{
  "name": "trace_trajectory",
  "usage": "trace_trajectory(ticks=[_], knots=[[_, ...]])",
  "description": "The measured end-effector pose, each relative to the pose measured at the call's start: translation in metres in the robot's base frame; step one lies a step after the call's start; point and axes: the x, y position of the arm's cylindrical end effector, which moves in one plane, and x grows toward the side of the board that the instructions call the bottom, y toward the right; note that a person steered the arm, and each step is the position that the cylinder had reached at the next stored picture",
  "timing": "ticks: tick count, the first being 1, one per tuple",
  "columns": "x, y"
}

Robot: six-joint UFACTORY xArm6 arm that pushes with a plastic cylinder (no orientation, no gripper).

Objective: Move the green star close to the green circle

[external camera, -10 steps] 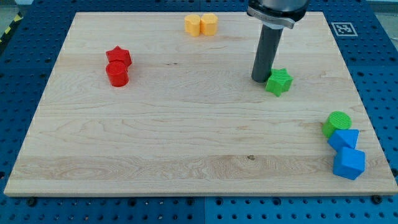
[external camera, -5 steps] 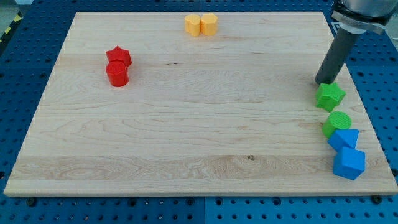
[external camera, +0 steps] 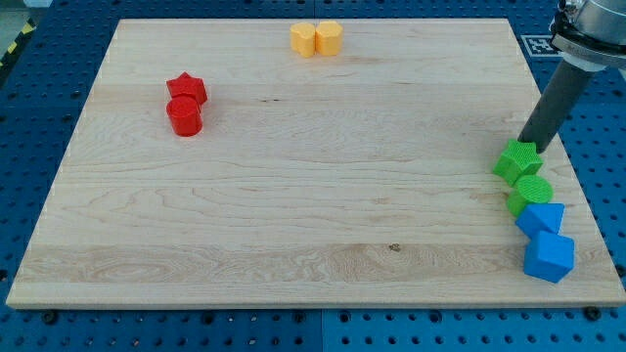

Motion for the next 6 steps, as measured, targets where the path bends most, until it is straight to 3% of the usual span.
trace_trajectory(ticks=[2, 3, 6], knots=[[0.002, 0.002], [-0.018, -0.004], [-0.002, -0.009]])
